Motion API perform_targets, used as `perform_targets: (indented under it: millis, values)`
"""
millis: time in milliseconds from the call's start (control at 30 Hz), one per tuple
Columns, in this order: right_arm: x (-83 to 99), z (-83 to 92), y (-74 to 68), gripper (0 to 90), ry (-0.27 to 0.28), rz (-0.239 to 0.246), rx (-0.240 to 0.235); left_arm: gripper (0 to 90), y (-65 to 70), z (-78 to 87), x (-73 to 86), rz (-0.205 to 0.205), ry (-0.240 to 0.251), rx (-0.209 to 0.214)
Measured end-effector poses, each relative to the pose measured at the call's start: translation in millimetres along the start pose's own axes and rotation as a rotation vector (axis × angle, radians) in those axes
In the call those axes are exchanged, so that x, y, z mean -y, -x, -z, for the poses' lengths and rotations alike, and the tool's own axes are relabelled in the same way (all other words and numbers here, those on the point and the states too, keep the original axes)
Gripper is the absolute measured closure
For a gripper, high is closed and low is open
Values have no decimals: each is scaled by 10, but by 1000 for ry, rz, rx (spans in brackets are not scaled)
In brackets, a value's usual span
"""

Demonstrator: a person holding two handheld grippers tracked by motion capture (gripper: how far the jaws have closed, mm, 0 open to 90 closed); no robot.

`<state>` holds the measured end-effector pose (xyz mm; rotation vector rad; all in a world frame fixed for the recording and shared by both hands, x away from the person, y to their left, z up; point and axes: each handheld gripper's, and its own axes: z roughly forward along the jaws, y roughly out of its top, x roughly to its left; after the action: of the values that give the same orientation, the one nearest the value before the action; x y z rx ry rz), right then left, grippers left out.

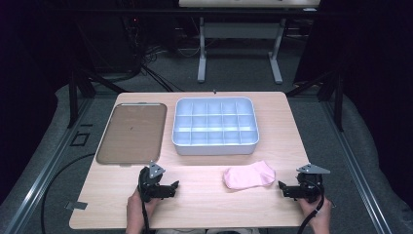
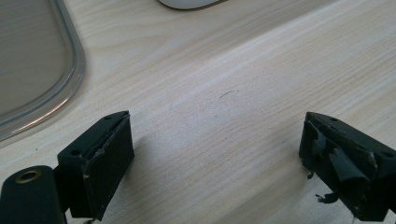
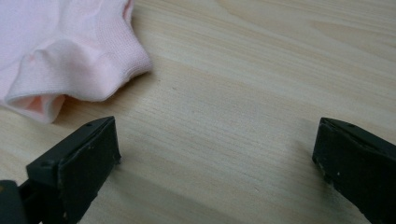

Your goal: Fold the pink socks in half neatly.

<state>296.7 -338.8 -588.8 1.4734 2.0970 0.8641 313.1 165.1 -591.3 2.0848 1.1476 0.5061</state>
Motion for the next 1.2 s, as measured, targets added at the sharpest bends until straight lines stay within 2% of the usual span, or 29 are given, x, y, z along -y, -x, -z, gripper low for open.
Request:
perform_targets:
  millis: [267, 467, 633, 700, 800, 900, 1200]
  values:
    - [-4, -3, -3, 0, 0, -4, -1, 97, -1, 0, 0, 0, 0, 1]
    - [-36, -6, 15, 0, -23, -13, 16, 98, -1, 2, 1, -1, 0, 1]
    - [-66, 0, 17, 0, -44, -11, 12, 99, 0, 4, 1, -1, 0, 2]
    - [-91, 40, 18, 0, -47, 0, 15, 99, 0, 4, 2, -2, 0, 1]
    - [-148, 129, -1, 0, -26, -4, -7, 99, 1, 4, 2, -2, 0, 1]
    - [-205, 202, -61, 0, -10, 9, -33, 99, 2, 5, 2, -2, 0, 1]
    - [-344, 309, -339, 0, -1, 100, -78, 99, 5, 5, 6, 0, 4, -2]
